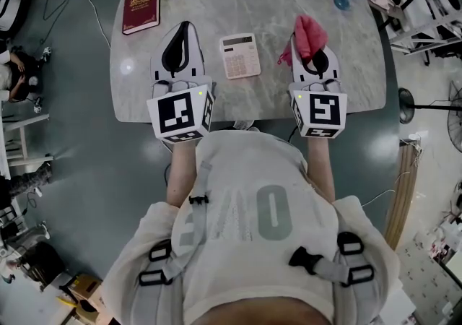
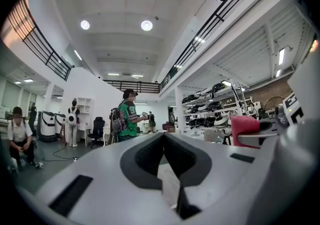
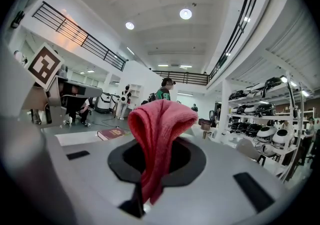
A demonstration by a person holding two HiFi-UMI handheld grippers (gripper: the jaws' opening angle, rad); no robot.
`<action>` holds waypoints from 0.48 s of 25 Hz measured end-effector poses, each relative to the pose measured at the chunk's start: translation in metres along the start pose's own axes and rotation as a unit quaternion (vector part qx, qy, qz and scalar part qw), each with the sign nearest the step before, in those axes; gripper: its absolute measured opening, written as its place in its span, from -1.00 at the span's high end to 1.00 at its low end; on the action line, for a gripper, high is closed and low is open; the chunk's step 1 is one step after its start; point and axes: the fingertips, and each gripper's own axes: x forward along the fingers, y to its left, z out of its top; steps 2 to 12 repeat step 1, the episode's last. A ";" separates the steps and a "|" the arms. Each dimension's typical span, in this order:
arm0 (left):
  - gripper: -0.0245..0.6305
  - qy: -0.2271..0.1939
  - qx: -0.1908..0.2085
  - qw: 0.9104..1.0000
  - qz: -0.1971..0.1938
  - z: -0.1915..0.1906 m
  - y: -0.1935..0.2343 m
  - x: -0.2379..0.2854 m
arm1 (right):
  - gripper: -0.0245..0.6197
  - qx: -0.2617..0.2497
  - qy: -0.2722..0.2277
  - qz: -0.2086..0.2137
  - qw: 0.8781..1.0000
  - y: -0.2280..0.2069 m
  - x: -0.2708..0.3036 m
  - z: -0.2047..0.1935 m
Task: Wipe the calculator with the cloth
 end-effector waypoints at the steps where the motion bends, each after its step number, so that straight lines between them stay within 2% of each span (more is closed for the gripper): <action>1: 0.86 -0.001 0.000 1.000 0.000 0.000 0.001 0.000 | 0.75 0.000 0.000 -0.001 1.000 -0.001 0.000 0.000; 12: 0.86 -0.001 0.000 1.000 0.000 0.000 0.001 0.000 | 0.75 0.000 0.000 -0.001 1.000 -0.001 0.000 0.000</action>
